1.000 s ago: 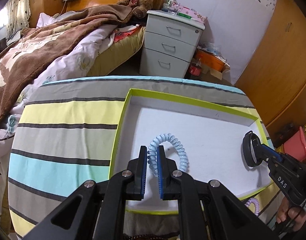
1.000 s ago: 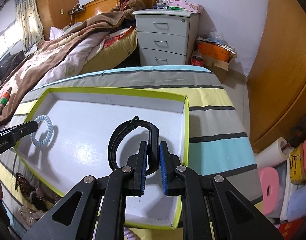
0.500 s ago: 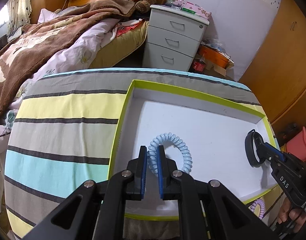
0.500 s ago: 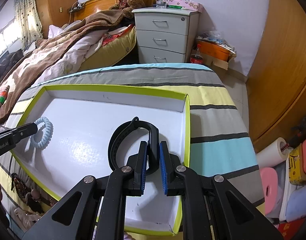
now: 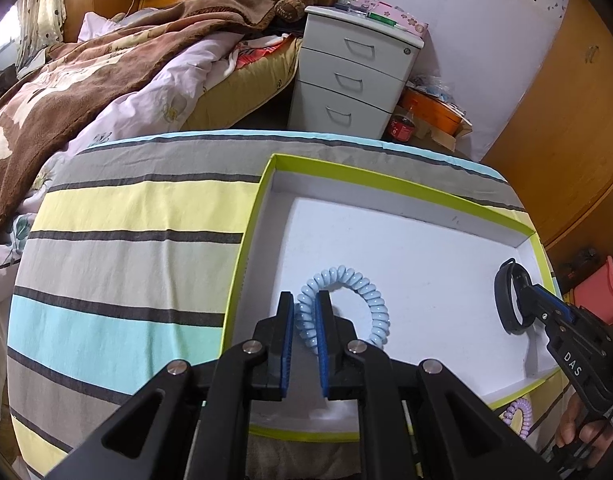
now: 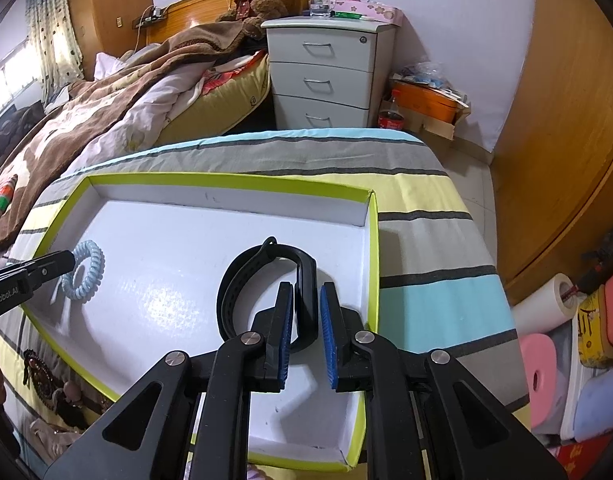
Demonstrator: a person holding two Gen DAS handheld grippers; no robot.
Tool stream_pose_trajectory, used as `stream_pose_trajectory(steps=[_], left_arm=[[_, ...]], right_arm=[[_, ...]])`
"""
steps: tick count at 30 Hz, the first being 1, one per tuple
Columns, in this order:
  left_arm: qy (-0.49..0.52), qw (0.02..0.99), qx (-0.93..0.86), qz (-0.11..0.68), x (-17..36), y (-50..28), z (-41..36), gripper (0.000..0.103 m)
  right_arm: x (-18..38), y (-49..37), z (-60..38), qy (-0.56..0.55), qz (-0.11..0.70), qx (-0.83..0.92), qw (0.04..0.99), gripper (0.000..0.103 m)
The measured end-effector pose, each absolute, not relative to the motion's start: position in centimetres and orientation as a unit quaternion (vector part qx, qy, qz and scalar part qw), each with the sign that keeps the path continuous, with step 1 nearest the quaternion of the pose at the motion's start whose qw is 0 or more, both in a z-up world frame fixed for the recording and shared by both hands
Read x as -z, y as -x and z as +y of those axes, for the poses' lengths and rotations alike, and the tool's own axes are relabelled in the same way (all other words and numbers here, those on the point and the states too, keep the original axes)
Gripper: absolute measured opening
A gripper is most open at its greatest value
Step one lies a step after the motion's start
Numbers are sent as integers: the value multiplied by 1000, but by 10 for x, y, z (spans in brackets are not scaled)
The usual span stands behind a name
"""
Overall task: Organize jewelry
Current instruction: 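Carry the blue coil and black wristband over the lime-green box with both grippers, then open both grippers to drop the blue coil and wristband into the box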
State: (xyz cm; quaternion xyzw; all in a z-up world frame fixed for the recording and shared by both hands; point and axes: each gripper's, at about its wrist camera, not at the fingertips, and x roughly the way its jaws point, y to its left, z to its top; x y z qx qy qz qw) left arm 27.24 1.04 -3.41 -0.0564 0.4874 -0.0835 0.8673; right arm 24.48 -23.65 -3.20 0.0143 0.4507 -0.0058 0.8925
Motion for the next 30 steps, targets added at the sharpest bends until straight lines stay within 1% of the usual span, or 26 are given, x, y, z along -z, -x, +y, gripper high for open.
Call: stream_pose_trajectory(steps=[1,5,7,10,20,30], left_arm=[[57,868,84,486,33,-272,10,17],[59,870,87,482,29,-269,11,24],[60,872,88,478,25,-265,12,28],[59,877,98,466,16,-254,11,35],[57,894,106,432,-11,-214,21,42],[66,895,132,422,-15,-167,31,47]], right_arm=[[31,-244,-237,-15,450,7,893,17],[25,-240,-238,-17,443,7,896,19],[21,-235,-237,-18,435,3,900,24],[12,-226,-235,-19,424,-2,906,28],[-6,-184,-234,-29,398,-15,917,28],[-5,-139,-234,-46,390,-29,919,29]])
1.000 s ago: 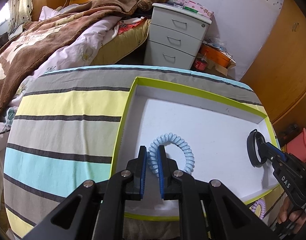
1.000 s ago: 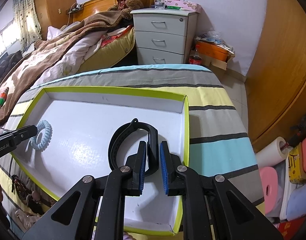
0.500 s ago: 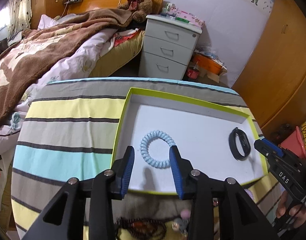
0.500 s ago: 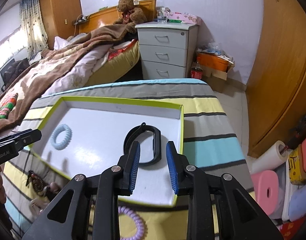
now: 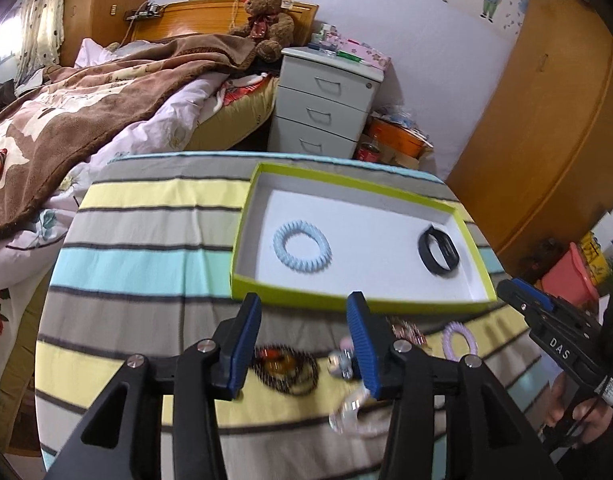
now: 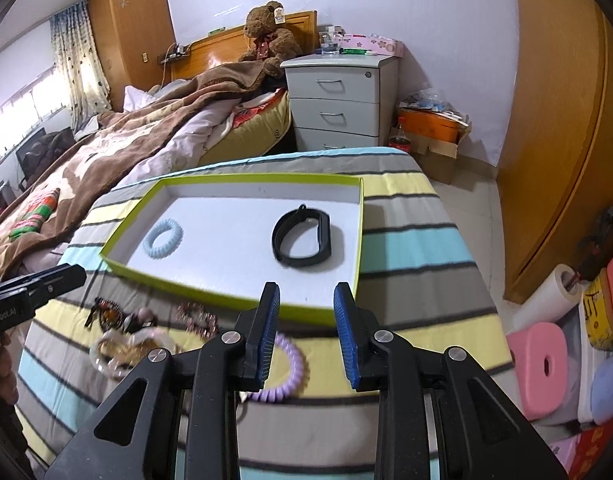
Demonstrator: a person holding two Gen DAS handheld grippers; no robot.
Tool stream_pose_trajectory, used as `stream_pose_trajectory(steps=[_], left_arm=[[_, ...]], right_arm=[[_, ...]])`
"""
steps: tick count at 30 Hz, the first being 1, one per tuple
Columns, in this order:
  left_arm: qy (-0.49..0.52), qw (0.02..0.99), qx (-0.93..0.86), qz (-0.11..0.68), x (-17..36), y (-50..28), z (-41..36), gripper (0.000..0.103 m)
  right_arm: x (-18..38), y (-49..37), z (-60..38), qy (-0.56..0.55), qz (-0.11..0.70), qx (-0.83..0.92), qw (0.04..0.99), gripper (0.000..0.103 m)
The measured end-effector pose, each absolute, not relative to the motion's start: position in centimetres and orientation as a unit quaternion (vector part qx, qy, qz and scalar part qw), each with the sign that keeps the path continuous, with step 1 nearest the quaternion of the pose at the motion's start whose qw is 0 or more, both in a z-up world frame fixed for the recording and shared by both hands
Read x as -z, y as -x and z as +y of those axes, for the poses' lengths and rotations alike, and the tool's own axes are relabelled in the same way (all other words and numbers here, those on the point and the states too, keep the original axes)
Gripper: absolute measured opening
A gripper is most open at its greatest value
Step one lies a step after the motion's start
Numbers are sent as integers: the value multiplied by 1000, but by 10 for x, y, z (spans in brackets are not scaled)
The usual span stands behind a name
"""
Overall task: Organize jewelry
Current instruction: 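Open both grippers to drop the blue coil and wristband into the box, then grasp the lavender coiled hair tie with the right gripper while the left approaches the claw clip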
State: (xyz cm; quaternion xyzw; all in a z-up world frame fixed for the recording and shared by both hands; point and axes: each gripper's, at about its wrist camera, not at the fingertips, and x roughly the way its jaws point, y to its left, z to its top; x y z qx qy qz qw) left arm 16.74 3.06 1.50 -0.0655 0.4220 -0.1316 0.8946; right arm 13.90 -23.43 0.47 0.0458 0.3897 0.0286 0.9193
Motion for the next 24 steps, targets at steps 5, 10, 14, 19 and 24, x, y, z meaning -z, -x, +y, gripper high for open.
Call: stream_pose_trajectory(steps=[5,10,14,19,24], left_arm=[[55,891,163,420,-11,-146,26,50],[40,884,187,426,-6,-137,15,51],[34,879,193,435,1,-134,10,51],[29,874,200,442,8,-133,4,51],[23,868,199,454,14,-137,-1,51]], right_arm=[[1,-125,-234,-54,392,-37,918,38],[10,-117,-234,-55,400,-37,914,39],[17,-111,-240,-59,407,-30,911,39],[27,-117,-239,-49,428,-38,902,39],[37,-126,-232,-37,441,-44,896,39]])
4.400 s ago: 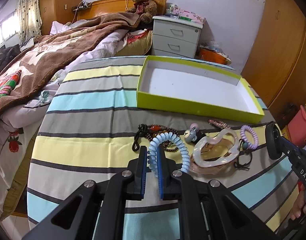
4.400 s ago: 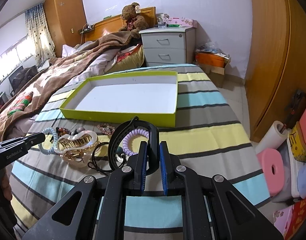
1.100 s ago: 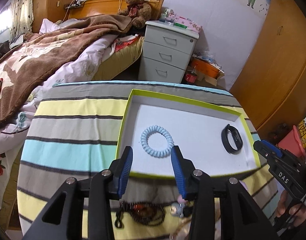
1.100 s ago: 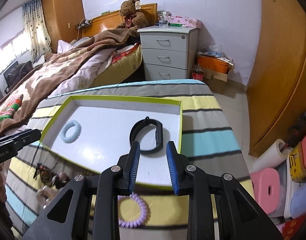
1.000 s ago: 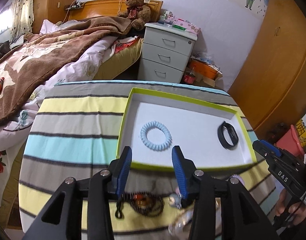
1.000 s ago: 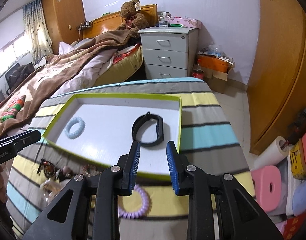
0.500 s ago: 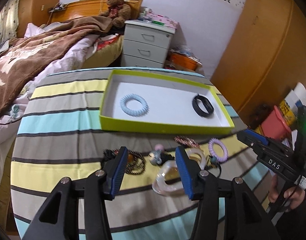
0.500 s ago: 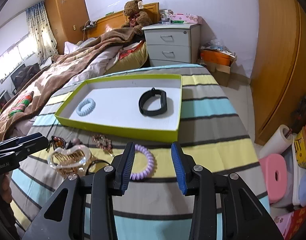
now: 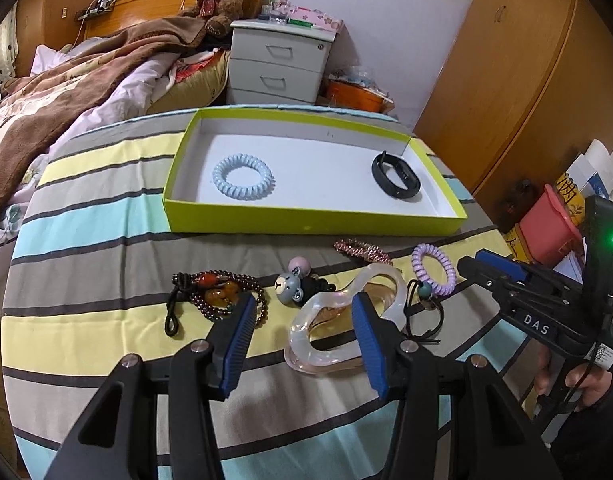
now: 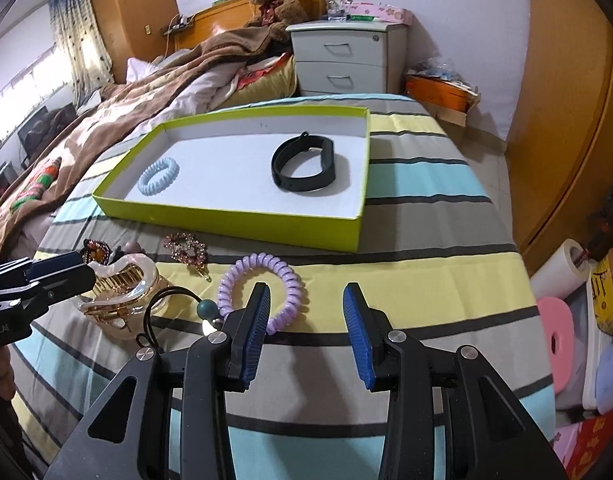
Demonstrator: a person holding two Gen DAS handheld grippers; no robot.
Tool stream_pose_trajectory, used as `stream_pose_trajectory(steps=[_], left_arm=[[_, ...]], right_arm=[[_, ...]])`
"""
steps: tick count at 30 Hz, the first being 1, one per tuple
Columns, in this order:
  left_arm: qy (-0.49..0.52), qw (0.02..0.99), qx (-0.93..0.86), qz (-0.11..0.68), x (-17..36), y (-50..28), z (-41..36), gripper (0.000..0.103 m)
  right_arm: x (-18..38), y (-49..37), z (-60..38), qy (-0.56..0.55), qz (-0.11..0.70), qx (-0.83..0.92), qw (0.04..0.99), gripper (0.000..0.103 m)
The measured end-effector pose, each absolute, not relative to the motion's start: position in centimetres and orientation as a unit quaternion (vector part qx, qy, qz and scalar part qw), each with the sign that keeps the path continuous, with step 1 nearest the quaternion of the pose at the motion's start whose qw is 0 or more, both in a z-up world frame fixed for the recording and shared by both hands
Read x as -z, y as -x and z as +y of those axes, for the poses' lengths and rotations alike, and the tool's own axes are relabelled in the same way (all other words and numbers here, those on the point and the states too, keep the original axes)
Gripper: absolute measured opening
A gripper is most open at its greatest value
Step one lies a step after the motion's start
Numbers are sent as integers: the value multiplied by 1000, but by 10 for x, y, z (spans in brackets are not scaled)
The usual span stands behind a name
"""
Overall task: Organize jewelry
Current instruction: 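Grasp the lavender coiled hair tie with the right gripper while the left approaches the claw clip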
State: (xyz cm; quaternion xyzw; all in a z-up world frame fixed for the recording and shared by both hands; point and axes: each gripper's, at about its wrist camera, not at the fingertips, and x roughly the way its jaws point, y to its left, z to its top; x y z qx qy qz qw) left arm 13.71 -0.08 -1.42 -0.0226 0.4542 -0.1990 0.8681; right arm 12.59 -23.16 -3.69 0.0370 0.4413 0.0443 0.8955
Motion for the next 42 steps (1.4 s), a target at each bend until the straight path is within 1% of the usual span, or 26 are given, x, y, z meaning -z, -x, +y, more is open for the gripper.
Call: stream_pose_trajectory(steps=[12,14,15,16,17,32,42], left_arm=[[23,862,197,467,23,-141,-5,51],[23,860,197,471,25,-142,-5,51],[24,858,196,474,26,-143,-5,51],[25,858,198,473,27,-143,-5,51],[26,858,197,474,27,-143,-5,51],[-1,850,209,484,27,-116,-14,49],[-13,847,181,500,37,-121,-15,49]], right_arm=[[46,-135,-225,-17,455,-47,889,39],[46,-134,-225,-14,454,-47,890,38],[46,-133,-224,-10,454,-45,890,28],[46,-133,-224,-7,453,-42,891,14],[46,-132,-224,-4,452,-38,891,11],[45,-121,-237,-16,445,-35,895,10],[43,-118,-236,-19,442,-38,896,10]])
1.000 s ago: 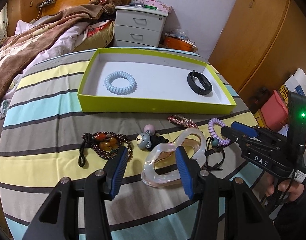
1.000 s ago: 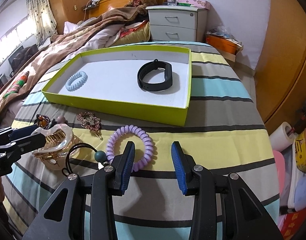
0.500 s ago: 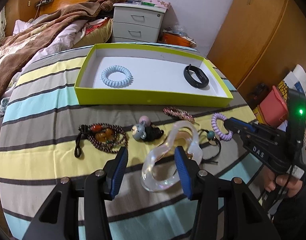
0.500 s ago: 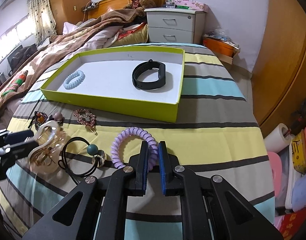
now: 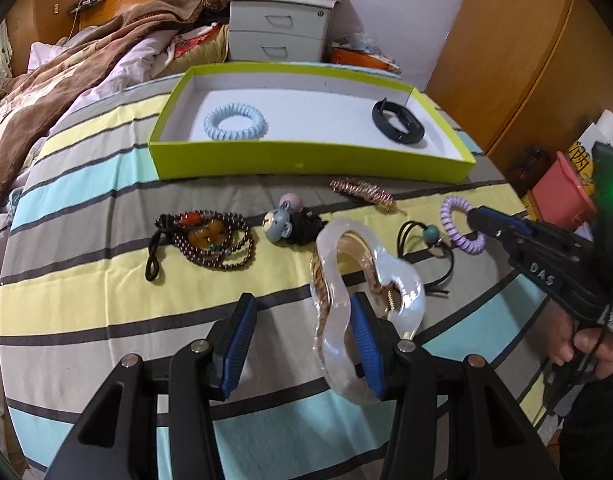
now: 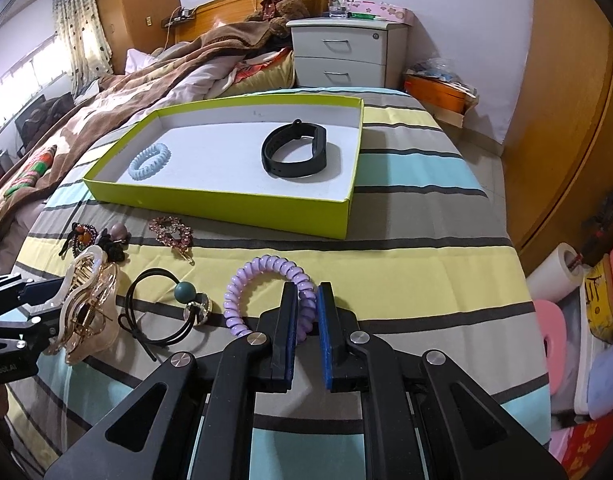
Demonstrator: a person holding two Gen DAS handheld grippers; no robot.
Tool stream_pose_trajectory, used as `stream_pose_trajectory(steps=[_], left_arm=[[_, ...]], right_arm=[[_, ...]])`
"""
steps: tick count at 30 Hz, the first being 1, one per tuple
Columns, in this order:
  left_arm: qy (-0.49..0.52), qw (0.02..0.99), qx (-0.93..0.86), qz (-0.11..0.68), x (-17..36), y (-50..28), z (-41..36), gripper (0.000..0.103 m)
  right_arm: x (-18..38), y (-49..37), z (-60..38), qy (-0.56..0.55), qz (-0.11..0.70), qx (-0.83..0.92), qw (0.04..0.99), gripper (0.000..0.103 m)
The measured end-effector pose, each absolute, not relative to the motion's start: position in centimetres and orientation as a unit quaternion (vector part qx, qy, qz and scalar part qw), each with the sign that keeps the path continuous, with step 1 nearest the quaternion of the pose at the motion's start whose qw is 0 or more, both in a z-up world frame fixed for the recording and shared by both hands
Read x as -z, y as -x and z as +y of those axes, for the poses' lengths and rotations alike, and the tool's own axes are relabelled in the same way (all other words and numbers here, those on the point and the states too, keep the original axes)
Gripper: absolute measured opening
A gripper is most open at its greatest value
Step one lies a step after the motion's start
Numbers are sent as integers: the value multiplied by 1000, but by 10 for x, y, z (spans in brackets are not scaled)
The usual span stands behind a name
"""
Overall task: Organize jewelry
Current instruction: 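Grasp the lavender coiled hair tie with the right gripper while the left approaches the claw clip, then grasp and lift the clear-and-gold claw clip with the left gripper while the right holds the lavender coil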
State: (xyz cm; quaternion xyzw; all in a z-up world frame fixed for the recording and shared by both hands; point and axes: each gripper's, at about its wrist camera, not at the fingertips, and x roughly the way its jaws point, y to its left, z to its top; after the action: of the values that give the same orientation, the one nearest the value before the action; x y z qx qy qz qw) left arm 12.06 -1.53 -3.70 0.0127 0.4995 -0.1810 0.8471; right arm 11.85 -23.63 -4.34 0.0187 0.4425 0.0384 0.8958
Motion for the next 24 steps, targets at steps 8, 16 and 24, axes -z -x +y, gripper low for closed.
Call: stream_pose_trajectory(steps=[8,16,24], left_arm=[[-16,849,183,495,37,-121,-19,45],[-33,852,177,491,37,-121,-23,32],[-39,852,187,488,36,-118,-28,15]], right_arm=[[44,-118,-235,-20,442,-39,896,10],[44,-119,-235,-22,441,-39,896,10],[44,-119,-235,-22,442,-39,896,10]])
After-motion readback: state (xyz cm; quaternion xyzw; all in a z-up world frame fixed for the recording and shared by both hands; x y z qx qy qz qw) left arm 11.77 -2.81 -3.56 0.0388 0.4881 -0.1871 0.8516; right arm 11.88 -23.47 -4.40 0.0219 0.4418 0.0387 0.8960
